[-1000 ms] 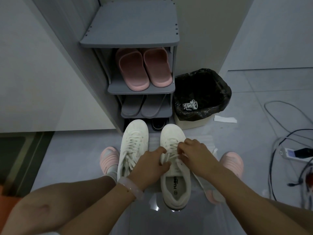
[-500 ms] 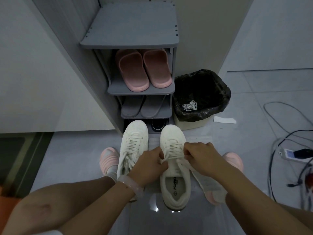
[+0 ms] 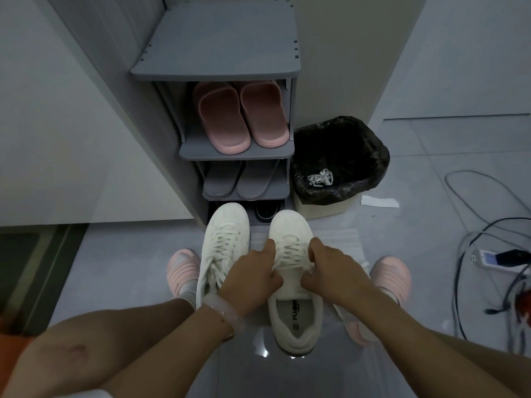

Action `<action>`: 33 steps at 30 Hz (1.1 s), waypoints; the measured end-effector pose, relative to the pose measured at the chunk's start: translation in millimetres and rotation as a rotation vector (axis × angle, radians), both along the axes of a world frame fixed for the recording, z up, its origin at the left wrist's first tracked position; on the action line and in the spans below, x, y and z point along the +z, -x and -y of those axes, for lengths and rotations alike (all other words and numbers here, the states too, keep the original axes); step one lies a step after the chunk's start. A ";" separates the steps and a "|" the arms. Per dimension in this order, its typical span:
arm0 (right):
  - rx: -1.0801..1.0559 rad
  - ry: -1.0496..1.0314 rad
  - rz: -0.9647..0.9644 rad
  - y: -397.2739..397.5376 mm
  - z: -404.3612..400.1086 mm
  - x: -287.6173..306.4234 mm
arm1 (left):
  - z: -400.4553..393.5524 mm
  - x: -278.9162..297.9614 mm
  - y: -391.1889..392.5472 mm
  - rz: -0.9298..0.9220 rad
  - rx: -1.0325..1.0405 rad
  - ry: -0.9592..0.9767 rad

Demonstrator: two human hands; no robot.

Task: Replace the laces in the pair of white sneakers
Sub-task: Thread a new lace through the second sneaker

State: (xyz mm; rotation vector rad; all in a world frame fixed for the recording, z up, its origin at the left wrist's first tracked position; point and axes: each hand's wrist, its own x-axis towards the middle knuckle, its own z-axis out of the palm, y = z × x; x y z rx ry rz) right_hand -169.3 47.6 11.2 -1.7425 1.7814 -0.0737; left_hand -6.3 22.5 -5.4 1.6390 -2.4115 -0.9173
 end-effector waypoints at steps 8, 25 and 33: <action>0.010 0.026 -0.067 3.4 -2.4 1.4 | 1.8 5.0 2.0 0.057 -0.223 0.141; -0.069 -0.342 0.079 14.1 -6.2 21.2 | 13.4 25.4 21.2 0.047 -0.266 -0.128; -0.193 -0.365 0.304 6.8 -8.6 14.1 | 6.6 14.0 22.6 0.172 -0.524 0.064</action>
